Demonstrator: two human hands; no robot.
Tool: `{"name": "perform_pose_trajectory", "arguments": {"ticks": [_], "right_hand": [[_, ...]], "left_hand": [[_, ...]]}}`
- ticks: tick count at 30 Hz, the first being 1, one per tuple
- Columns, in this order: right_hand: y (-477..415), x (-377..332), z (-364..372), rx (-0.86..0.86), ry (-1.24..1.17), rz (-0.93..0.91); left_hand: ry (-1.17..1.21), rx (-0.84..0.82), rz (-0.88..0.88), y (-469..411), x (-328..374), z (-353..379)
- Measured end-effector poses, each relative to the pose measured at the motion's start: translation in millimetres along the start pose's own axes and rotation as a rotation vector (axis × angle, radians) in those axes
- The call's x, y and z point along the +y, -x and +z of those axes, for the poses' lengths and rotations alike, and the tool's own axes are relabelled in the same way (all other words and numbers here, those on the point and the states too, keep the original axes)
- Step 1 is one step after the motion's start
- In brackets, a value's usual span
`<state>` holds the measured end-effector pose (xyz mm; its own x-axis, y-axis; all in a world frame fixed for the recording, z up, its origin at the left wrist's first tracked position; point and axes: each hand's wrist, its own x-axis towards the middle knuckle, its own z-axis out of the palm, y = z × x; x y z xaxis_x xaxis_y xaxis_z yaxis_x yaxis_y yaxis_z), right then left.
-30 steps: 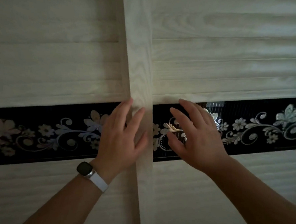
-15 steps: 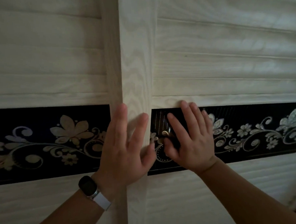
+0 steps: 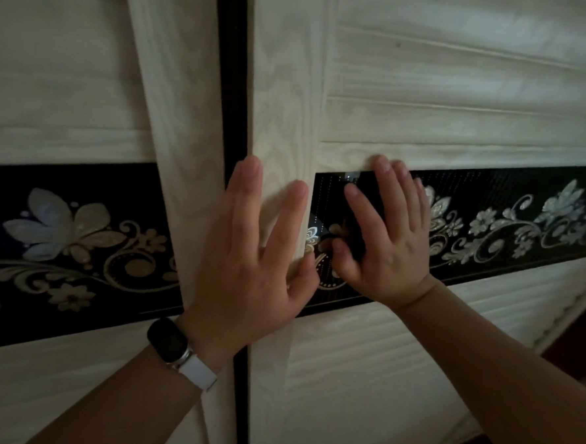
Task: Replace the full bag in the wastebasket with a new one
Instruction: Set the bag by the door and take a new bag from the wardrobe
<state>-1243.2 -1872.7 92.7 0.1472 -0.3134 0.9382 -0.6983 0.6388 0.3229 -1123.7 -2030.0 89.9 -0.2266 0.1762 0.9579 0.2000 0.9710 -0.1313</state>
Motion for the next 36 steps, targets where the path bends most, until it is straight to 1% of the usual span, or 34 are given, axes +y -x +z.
{"name": "perform_pose_trajectory", "arguments": {"ticks": [3, 11, 20, 36], "right_hand": [[4, 13, -3, -0.005, -0.009, -0.012], [18, 61, -14, -0.025, -0.034, -0.007], [40, 128, -30, -0.062, -0.08, 0.019], [82, 246, -56, -0.149, -0.062, 0.031]], "left_hand": [[0.021, -0.003, 0.015, -5, 8, 10], [0.006, -0.024, -0.03, -18, 41, 47], [-0.023, -0.04, -0.032, -39, 89, 98], [-0.02, -0.069, -0.062, -71, 173, 189]]}}
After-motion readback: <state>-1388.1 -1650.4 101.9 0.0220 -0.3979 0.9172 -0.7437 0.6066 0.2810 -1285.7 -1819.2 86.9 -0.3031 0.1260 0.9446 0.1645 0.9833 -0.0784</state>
